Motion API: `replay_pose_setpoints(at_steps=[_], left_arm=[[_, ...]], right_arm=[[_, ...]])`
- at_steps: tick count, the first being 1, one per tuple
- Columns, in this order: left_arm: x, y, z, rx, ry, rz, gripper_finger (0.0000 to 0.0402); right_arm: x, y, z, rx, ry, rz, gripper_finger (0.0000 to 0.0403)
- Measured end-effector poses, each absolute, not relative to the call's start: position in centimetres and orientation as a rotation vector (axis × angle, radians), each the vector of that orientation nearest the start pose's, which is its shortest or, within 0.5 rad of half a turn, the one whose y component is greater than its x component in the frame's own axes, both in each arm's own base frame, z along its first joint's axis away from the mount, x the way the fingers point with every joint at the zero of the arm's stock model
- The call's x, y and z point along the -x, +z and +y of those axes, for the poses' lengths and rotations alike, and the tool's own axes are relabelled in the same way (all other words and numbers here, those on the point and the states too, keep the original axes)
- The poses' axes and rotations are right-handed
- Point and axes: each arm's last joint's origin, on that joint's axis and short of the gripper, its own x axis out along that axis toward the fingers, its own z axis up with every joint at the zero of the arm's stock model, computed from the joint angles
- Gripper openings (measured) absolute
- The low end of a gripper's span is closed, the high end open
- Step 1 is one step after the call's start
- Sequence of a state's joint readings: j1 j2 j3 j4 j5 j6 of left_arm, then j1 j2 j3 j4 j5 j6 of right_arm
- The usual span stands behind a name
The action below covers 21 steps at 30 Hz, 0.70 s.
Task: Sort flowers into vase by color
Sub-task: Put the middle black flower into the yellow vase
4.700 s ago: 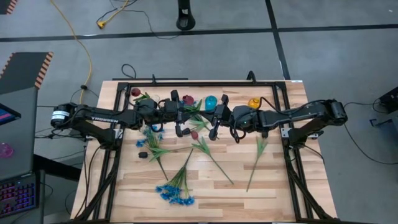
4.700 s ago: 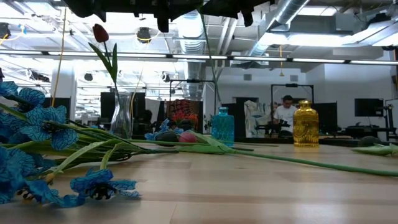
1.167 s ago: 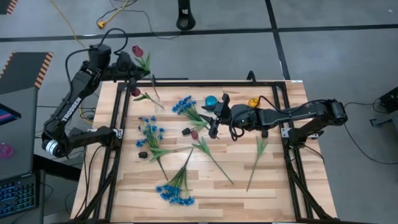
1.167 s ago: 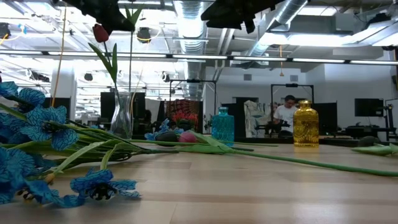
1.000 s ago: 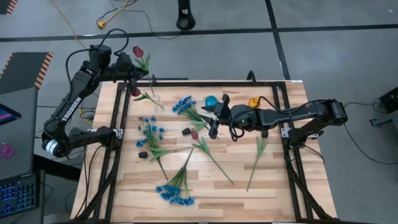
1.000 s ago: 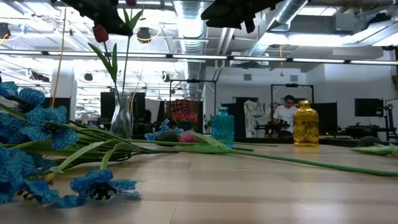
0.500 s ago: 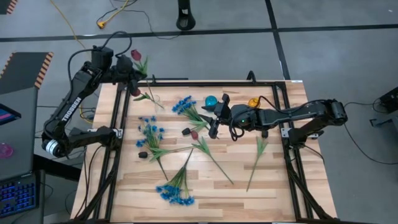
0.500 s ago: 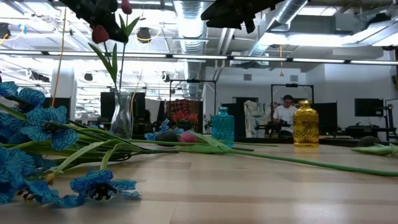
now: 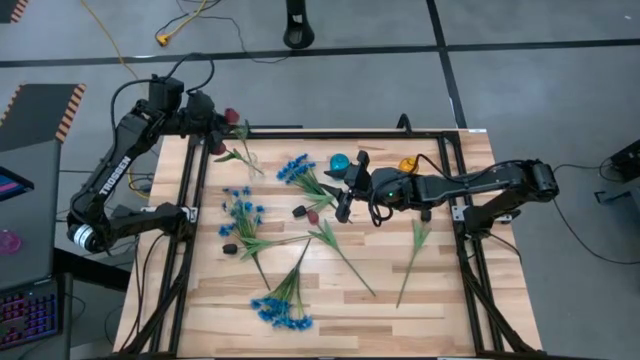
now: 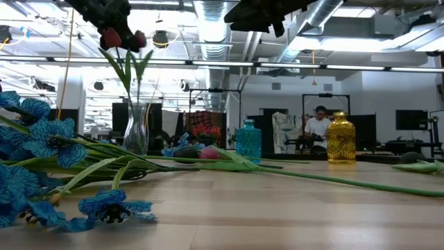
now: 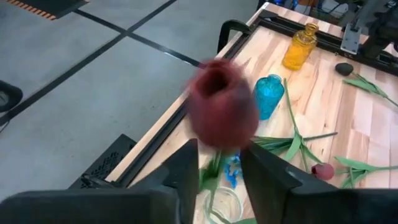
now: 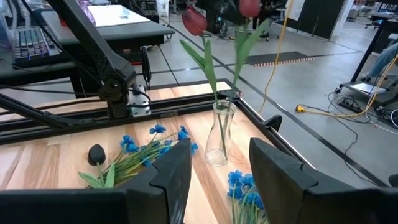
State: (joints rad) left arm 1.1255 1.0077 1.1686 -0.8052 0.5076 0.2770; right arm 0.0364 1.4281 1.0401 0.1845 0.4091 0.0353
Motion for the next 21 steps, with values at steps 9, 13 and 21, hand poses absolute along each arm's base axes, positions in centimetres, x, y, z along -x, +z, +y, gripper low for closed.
replay_pose_setpoints(at_steps=[9, 13, 21], left_arm=[[-8.3, 38.1, 15.2, 0.165, 0.649, 0.661, 0.0181], [-7.8, 39.4, 14.5, 0.154, 0.681, 0.69, 0.0195], [-7.2, 41.5, 12.9, 0.085, 0.666, 0.636, 0.0197]], right_arm=[[-32.4, 30.8, 0.0, 0.012, -0.375, 0.199, 0.0189], [-32.4, 30.8, 0.0, 0.012, -0.375, 0.201, 0.0189], [-32.2, 29.8, 0.0, -0.012, -0.382, 0.299, 0.0189]])
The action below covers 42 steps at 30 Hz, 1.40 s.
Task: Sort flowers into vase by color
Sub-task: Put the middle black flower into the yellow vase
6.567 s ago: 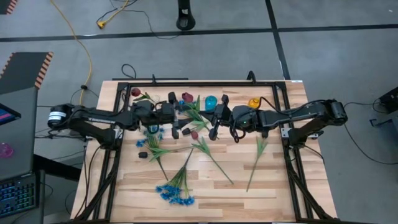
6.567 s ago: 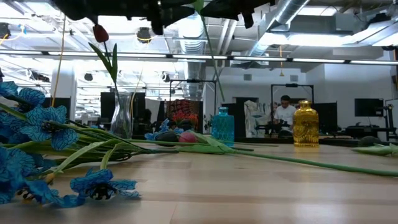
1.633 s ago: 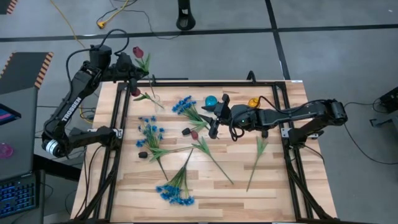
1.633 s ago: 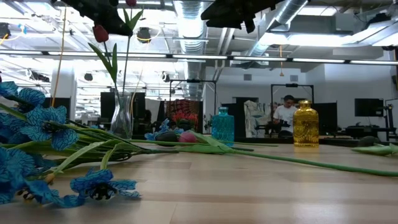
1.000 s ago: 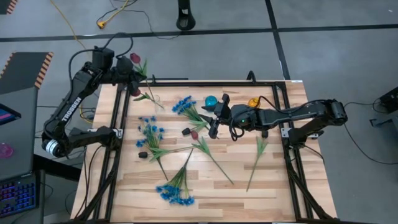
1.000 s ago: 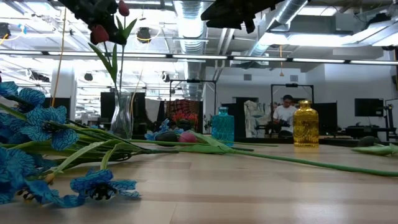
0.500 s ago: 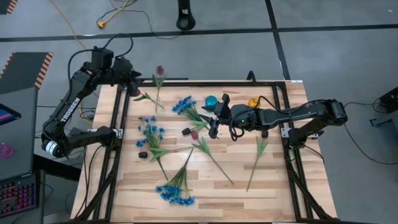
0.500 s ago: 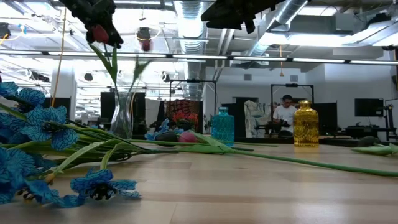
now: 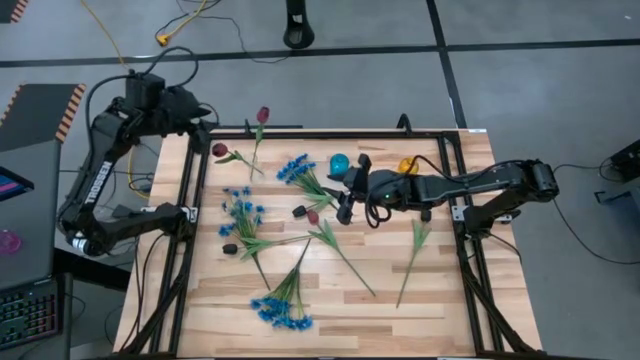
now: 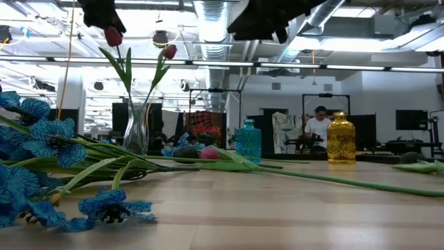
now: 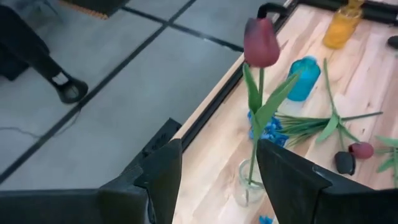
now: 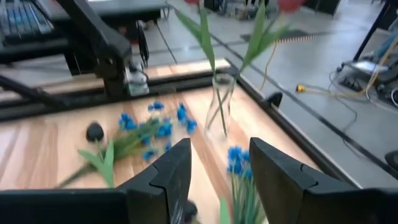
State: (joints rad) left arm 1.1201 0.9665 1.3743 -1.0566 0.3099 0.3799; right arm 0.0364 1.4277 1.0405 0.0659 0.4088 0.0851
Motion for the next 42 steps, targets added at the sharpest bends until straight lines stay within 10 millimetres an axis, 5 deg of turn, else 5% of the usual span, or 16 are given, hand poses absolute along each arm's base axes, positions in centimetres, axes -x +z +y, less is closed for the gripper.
replay_pose_setpoints(at_steps=[10, 19, 26, 35, 42], left_arm=[[-5.8, 42.9, 7.4, 0.082, 0.448, 0.429, 0.0197], [-4.5, 40.0, 3.4, 0.128, 0.238, 0.253, 0.0197], [-4.8, 36.4, 3.5, 0.165, 0.23, 0.127, 0.0197], [-6.7, 32.8, 4.9, 0.183, 0.134, 0.016, 0.0197], [-8.5, 31.0, 5.0, 0.159, 0.098, -0.033, 0.0197]], right_arm=[[-31.6, 28.3, -1.4, -0.006, -0.364, 0.47, 0.0189], [-31.4, 27.9, -3.0, -0.043, -0.269, 0.518, 0.0189], [-32.2, 27.1, -3.1, -0.042, -0.247, 0.526, 0.0189], [-35.6, 20.8, -3.9, 0.074, -0.17, 0.67, 0.0188], [-37.0, 18.1, -5.9, 0.087, -0.192, 0.831, 0.0184]])
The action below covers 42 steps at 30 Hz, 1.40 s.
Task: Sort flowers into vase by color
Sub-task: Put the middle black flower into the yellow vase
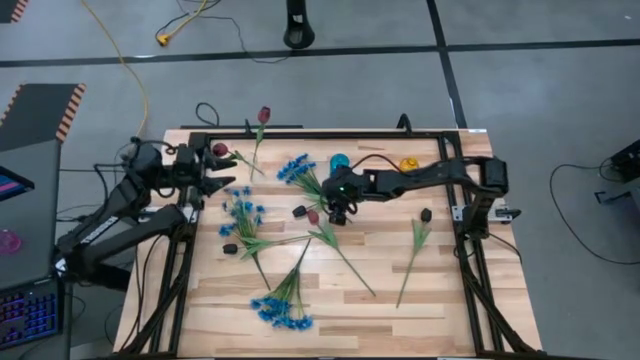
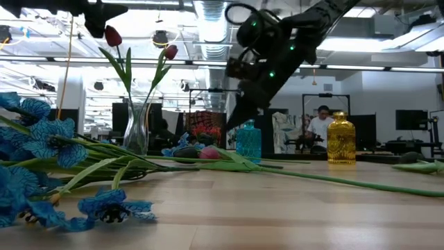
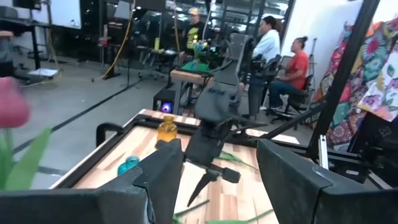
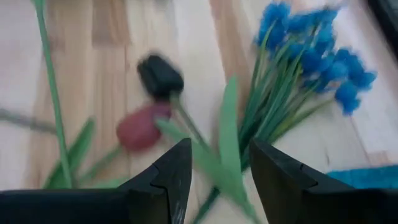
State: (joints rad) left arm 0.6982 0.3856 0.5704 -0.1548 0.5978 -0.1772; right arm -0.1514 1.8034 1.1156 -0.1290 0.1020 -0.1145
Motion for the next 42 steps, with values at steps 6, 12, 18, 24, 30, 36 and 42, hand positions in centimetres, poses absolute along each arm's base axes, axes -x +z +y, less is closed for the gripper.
replay_pose_setpoints(at_steps=[6, 12, 18, 24, 30, 36, 42], left_arm=[[-9.7, 29.8, 4.5, 0.164, 0.093, -0.032, 0.0197], [-11.2, 28.9, 4.1, 0.183, 0.089, 0.028, 0.0196], [-12.9, 28.2, 3.8, 0.189, 0.099, 0.086, 0.0196], [-14.3, 28.1, 3.4, 0.148, 0.06, 0.084, 0.0196], [-13.8, 28.5, 3.1, 0.136, 0.067, 0.05, 0.0196], [-12.0, 29.2, 2.7, 0.113, 0.1, -0.004, 0.0196], [-10.0, 29.7, 2.2, 0.076, 0.115, -0.061, 0.0196]], right_arm=[[-37.5, 17.4, -6.7, 0.145, -0.163, 0.94, 0.0168], [-36.8, 17.1, -7.4, 0.152, -0.157, 1.029, 0.0164], [-36.5, 16.6, -8.1, 0.143, -0.166, 1.063, 0.0164], [-36.6, 15.4, -8.7, 0.168, -0.154, 1.098, 0.0164], [-37.2, 14.4, -8.8, 0.177, -0.154, 1.089, 0.0164], [-37.2, 14.3, -9.1, 0.188, -0.161, 1.086, 0.0163], [-37.0, 14.1, -9.3, 0.182, -0.165, 1.098, 0.0141]])
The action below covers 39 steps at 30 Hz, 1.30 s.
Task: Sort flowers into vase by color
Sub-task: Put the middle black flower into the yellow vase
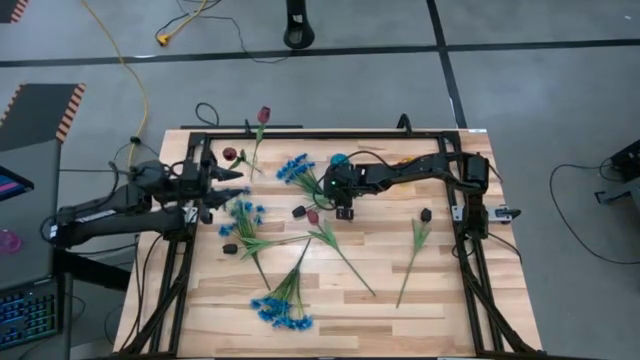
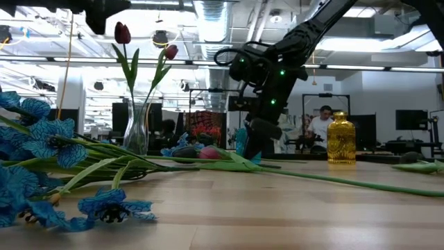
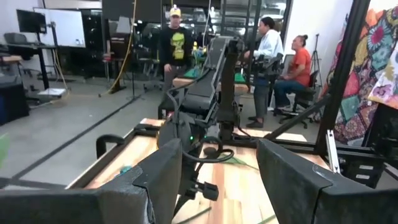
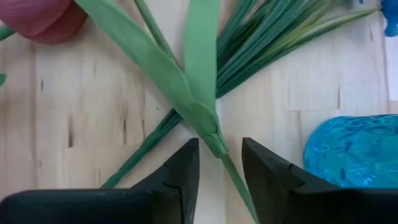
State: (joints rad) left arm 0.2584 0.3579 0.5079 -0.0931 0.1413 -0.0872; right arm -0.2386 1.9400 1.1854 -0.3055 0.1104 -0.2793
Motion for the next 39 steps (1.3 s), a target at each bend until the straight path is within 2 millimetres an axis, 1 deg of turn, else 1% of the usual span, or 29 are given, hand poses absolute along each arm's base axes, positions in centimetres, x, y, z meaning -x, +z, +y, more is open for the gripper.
replay_pose_setpoints(at_steps=[6, 16, 22, 26, 29, 33, 36, 39], left_arm=[[-8.8, 29.7, 1.9, 0.07, 0.114, -0.067, 0.0196], [-8.7, 29.4, 1.9, 0.064, 0.115, -0.041, 0.0196], [-8.7, 29.4, 1.9, 0.063, 0.115, -0.045, 0.0196], [-8.7, 29.5, 1.9, 0.061, 0.115, -0.055, 0.0196], [-8.7, 29.6, 1.9, 0.06, 0.115, -0.057, 0.0196], [-8.7, 29.6, 1.9, 0.061, 0.115, -0.057, 0.0196], [-8.7, 29.6, 1.9, 0.061, 0.114, -0.057, 0.0196], [-8.6, 29.5, 1.9, 0.062, 0.114, -0.054, 0.0196]], right_arm=[[-36.9, 14.1, -9.5, 0.173, -0.16, 1.113, 0.0109], [-36.6, 13.9, -9.3, 0.153, -0.152, 1.149, 0.0088], [-36.6, 13.9, -9.3, 0.148, -0.151, 1.149, 0.005], [-36.7, 14.1, -9.1, 0.108, -0.174, 1.145, 0.0026], [-37.1, 15.0, -8.6, 0.118, -0.162, 1.142, 0.0024], [-37.0, 17.1, -7.8, 0.13, -0.149, 1.119, 0.0029], [-36.4, 19.2, -7.3, 0.121, -0.126, 1.082, 0.0027], [-35.6, 21.8, -6.6, 0.097, -0.093, 1.013, 0.0024]])
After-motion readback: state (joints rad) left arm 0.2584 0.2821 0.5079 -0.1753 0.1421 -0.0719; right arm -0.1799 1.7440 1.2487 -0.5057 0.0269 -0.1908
